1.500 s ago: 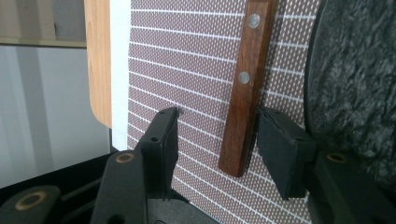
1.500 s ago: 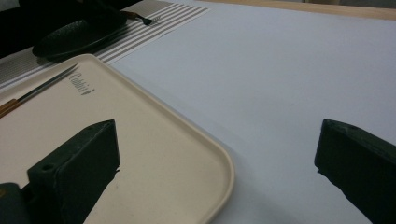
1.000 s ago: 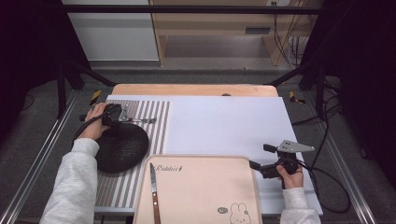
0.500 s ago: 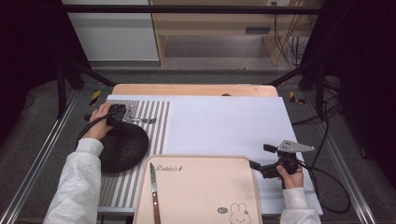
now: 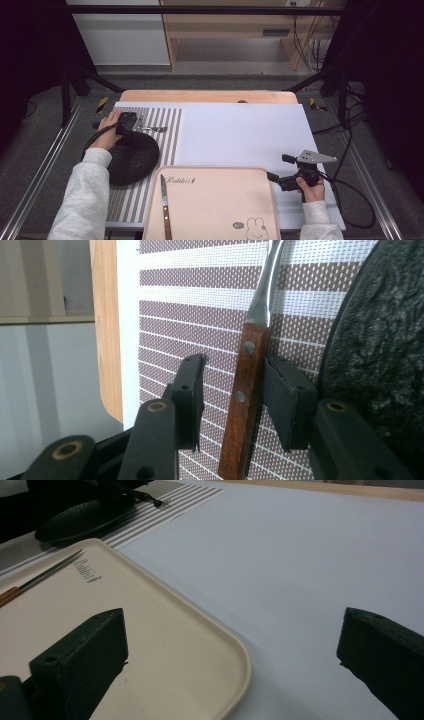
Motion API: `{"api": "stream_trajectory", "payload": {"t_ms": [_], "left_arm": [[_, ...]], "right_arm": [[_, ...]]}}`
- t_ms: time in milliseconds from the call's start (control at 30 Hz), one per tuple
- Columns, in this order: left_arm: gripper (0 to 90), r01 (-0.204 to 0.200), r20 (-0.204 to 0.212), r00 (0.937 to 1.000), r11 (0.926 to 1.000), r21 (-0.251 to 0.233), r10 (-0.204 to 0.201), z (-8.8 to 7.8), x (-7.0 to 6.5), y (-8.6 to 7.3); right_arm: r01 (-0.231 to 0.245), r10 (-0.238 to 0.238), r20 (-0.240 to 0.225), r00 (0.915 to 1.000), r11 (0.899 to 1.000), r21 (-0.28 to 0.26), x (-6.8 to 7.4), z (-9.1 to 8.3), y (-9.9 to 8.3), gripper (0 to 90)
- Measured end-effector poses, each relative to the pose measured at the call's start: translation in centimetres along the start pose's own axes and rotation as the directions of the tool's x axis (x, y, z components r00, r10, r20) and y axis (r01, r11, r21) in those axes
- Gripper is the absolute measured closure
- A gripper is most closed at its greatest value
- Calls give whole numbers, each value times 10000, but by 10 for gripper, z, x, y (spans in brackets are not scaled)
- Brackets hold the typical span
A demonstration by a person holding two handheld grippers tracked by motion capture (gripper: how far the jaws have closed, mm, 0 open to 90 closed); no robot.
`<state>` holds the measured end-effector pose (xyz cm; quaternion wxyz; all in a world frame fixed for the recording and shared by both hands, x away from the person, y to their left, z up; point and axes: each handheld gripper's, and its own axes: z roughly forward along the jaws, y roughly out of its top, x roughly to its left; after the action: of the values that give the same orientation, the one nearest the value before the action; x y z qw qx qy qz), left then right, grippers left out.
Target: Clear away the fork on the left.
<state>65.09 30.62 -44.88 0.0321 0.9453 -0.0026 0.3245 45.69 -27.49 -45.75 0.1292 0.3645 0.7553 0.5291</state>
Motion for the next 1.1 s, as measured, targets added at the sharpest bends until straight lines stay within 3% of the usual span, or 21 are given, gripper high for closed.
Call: {"api": "stream_trajectory", "payload": {"t_ms": [433, 1100], "left_arm": [[618, -64, 24, 10000, 9999, -82, 64, 3, 0, 4], [741, -407, 204, 9990, 9992, -29, 407, 10, -5, 10]], "right_arm": [[-18, 18, -9, 10000, 10000, -4, 0, 0, 0, 3], [-8, 8, 5, 10000, 10000, 2, 0, 0, 0, 3]]}}
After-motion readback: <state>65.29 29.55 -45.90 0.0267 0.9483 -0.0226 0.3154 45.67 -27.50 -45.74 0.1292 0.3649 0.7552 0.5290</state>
